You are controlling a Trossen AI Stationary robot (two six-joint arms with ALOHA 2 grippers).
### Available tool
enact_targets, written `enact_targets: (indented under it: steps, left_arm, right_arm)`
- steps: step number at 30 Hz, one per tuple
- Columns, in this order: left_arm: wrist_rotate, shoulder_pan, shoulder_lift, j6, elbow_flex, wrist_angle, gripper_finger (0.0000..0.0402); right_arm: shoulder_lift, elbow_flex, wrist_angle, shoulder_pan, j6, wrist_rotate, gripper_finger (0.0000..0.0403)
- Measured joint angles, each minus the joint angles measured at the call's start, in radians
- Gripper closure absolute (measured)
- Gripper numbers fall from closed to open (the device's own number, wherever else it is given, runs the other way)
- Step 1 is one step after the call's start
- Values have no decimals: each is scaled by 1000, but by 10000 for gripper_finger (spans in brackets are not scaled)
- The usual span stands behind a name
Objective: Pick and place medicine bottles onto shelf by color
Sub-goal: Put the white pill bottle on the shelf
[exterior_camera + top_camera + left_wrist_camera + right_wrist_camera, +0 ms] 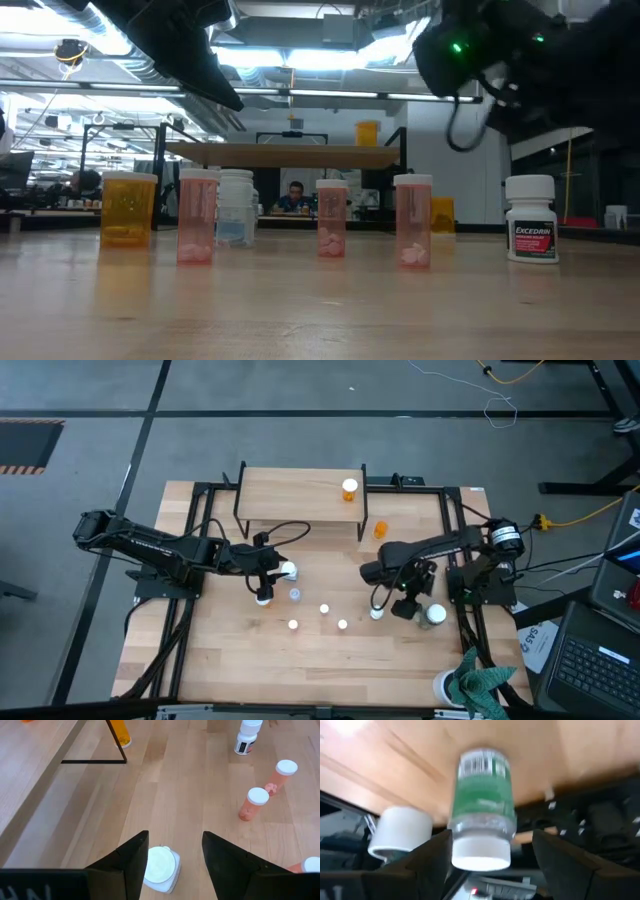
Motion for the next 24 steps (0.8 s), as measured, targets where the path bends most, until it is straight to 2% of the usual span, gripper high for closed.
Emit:
enact_targets:
  steps: [8,14,21,24]
  left_arm:
    - [0,0,0,0,0,0,221]
    - [0,0,0,0,0,0,221]
    - [0,0,0,0,0,0,221]
    - [0,0,0,-2,0,0,221]
  right_arm:
    - [0,124,170,29,-49,247,125]
    - [0,151,313,123,-183,298,125]
    - [0,145,414,227,-206,493,125]
    - [0,129,428,257,-205,524,125]
